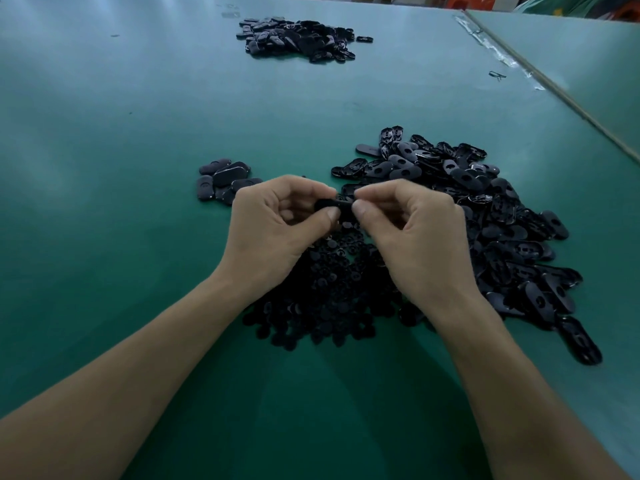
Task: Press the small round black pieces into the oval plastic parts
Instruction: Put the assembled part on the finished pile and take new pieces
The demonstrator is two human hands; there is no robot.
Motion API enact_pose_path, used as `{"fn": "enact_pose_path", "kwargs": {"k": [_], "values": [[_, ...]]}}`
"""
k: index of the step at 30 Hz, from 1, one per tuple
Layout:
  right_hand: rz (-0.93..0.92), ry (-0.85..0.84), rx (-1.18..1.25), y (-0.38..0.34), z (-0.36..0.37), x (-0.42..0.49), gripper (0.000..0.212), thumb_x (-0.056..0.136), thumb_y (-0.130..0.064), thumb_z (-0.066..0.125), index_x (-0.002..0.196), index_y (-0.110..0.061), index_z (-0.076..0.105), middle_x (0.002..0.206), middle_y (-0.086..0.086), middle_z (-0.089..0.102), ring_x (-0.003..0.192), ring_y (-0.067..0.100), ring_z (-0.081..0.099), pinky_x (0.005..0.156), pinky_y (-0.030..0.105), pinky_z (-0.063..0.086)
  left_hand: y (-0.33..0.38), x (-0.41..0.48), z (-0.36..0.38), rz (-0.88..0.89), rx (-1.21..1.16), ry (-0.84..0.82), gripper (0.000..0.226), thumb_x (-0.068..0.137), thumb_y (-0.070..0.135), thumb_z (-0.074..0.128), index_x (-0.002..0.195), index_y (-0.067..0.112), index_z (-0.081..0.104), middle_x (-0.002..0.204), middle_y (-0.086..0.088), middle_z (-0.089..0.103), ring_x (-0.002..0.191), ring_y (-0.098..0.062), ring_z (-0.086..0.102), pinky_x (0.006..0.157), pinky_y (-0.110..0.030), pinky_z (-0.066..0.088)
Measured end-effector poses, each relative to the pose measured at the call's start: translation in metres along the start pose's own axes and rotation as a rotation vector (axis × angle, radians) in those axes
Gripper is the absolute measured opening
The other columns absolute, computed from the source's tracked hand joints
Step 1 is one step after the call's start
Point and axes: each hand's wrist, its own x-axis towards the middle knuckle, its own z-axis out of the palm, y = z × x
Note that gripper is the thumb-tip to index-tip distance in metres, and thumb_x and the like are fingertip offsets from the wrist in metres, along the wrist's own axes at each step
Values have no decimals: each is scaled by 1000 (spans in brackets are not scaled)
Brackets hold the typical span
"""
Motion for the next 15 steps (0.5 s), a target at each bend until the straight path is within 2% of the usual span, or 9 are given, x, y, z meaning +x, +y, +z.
{"fn": "enact_pose_path", "kwargs": {"k": [2, 3, 5, 7, 10, 15], "values": [[0, 102, -179, 3, -6, 2, 17, 97, -21, 64, 109, -18, 75, 91, -13, 70, 85, 2, 67, 81, 14, 52, -2, 1, -1, -9, -46, 36, 23, 83, 2, 77, 94, 22, 72, 75, 3, 75, 71, -14, 72, 73, -28, 61], [18, 133, -303, 6, -9, 4, 21, 99, -20, 60, 115, -18, 72, 100, -5, 69, 92, 8, 66, 88, 21, 52, -3, 1, -2, -22, -77, 50, 23, 85, 0, 74, 97, 20, 71, 74, 1, 74, 71, -15, 73, 72, -27, 60], [108, 133, -577, 12, -15, 5, 29, 100, -21, 54, 126, -18, 66, 121, 6, 62, 112, 26, 55, 97, 35, 43, -3, 3, -3, -37, -134, 79, 22, 88, -1, 71, 98, 18, 70, 73, 0, 74, 70, -15, 72, 71, -24, 58], [229, 79, -747, 15, -19, 5, 33, 100, -25, 51, 131, -21, 62, 132, 8, 54, 123, 32, 42, 101, 41, 35, -3, 4, -3, -34, -161, 110, 20, 88, 0, 70, 96, 18, 71, 74, 0, 74, 71, -15, 72, 70, -23, 58], [309, 13, -801, 16, -19, 4, 30, 101, -30, 48, 126, -26, 63, 132, 4, 52, 123, 31, 37, 98, 43, 30, -4, 5, -2, -21, -97, 181, 18, 88, 4, 70, 95, 21, 71, 77, 2, 74, 70, -15, 72, 71, -28, 59], [278, 24, -812, 17, -18, 4, 25, 102, -28, 51, 121, -33, 67, 123, 1, 61, 117, 30, 42, 93, 42, 32, -4, 11, -9, -53, -47, 360, 15, 92, 4, 69, 98, 18, 69, 81, 2, 73, 69, -15, 73, 73, -31, 61]]}}
